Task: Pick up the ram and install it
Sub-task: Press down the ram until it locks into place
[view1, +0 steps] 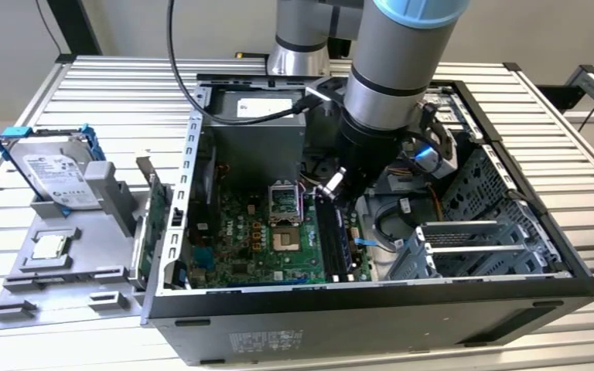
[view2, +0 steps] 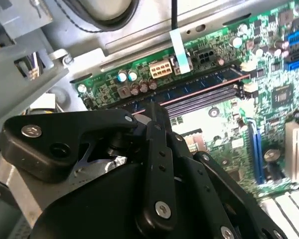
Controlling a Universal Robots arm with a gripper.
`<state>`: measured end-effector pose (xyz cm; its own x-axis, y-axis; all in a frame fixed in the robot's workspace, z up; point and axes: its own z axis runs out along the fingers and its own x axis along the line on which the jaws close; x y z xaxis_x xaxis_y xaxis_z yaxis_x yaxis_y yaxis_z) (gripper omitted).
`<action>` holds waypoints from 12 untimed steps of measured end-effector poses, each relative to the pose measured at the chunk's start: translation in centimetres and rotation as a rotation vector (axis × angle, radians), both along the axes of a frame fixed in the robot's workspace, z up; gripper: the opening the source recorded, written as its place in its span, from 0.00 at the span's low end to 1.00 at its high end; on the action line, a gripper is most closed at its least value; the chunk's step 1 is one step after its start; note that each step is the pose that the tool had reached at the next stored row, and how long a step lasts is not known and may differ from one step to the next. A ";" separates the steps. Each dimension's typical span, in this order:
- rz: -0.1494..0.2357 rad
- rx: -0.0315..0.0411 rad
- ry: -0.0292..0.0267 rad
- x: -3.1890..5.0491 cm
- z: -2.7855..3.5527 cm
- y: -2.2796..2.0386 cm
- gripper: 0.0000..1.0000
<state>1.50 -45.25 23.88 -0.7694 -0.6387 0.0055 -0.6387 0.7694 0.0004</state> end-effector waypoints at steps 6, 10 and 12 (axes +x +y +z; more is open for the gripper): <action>0.089 -0.0005 0.0000 0.00 0.00 0.00 0.00; 0.133 -0.0021 0.0001 0.00 0.00 0.00 0.00; 0.153 -0.0026 0.0001 0.00 0.00 0.00 0.00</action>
